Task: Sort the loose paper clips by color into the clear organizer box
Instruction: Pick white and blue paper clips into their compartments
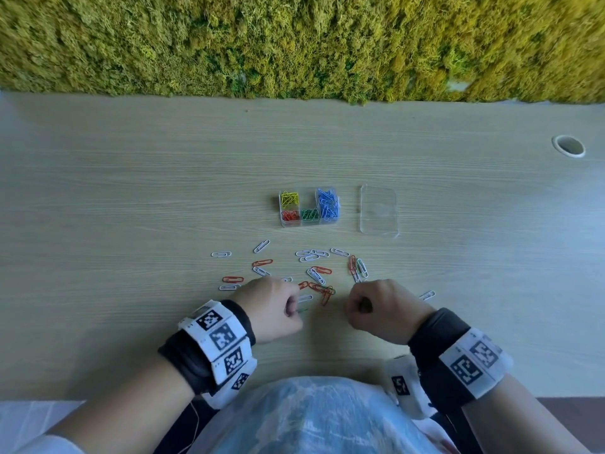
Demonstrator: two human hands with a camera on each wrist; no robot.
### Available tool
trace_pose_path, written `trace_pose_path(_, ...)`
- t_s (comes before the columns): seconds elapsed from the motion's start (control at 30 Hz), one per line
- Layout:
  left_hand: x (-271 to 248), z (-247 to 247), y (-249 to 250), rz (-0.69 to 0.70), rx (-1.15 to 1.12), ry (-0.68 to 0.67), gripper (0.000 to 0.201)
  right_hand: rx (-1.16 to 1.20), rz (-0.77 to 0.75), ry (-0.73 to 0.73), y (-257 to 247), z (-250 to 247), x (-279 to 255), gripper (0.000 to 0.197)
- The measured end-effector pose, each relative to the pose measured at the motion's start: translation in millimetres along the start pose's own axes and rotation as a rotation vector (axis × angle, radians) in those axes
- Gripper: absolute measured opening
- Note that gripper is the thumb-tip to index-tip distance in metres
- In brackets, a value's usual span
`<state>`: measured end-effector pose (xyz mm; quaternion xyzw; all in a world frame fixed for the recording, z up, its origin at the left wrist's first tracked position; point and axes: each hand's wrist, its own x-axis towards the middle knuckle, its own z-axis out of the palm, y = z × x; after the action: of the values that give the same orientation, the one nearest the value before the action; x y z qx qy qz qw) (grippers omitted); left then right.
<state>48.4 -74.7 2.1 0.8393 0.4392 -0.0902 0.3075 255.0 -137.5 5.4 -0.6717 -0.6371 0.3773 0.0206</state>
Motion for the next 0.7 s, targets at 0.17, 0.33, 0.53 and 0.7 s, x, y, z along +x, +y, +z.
trace_pose_path(0.17,-2,-7,-12,-0.072,-0.889,-0.253,0.009,1.076,0.093,0.03,10,-16,2,0.026)
trace_pose_path(0.33,-2,-14,-27,-0.08,-1.327,-0.287,0.009,1.22,0.198,0.212,23,-28,14,0.03)
trace_pose_path(0.53,7,-12,-26,-0.126,-1.188,-0.181,0.009,0.195,0.21,0.291,19,-27,30,0.003)
trace_pose_path(0.7,18,-14,-10,0.013,-0.466,0.016,0.016,0.034,0.309,0.257,16,-26,36,0.011)
